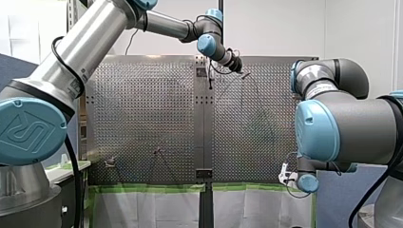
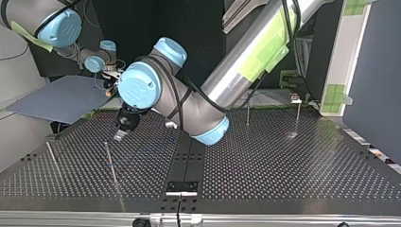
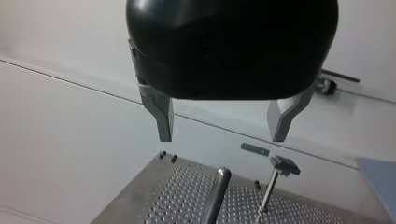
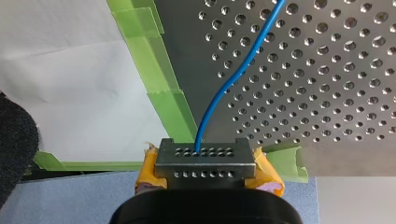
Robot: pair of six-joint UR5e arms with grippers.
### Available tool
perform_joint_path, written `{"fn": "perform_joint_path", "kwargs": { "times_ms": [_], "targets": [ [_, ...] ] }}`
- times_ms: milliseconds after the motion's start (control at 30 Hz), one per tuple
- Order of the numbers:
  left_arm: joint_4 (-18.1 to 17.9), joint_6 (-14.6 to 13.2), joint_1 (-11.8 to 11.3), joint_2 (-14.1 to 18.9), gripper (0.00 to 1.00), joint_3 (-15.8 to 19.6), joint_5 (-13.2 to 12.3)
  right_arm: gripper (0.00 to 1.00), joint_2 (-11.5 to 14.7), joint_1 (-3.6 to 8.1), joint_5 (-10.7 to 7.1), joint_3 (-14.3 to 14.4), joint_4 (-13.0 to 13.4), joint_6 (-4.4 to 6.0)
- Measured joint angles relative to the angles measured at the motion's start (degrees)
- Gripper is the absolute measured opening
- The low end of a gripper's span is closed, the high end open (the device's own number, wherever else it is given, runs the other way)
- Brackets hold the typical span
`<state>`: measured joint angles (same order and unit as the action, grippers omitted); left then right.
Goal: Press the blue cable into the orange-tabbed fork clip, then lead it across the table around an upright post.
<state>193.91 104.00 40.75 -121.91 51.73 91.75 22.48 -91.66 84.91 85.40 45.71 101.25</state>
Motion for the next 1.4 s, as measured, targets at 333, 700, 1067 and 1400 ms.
{"fn": "perform_joint_path", "kwargs": {
  "times_ms": [333, 700, 1067, 1400],
  "targets": [
    [0.2, -4.2, 0.3, 0.0, 1.00, 0.0, 3.7, 0.00, 0.0, 0.17, -0.25, 0.0, 0.1, 0.35],
    [0.0, -4.5, 0.5, 0.0, 1.00, -0.1, 4.0, 0.00, -0.1, 0.27, -0.34, 0.0, 0.1, 0.72],
    [1.2, -4.6, 0.6, 0.0, 1.00, -0.1, 6.2, 0.00, -0.1, 0.22, -0.60, 0.0, 0.0, 0.71],
    [4.8, -5.8, 0.6, 0.0, 1.00, -0.1, 11.1, 0.00, -0.1, 0.15, -0.70, 0.0, 0.1, 0.72]
  ]
}}
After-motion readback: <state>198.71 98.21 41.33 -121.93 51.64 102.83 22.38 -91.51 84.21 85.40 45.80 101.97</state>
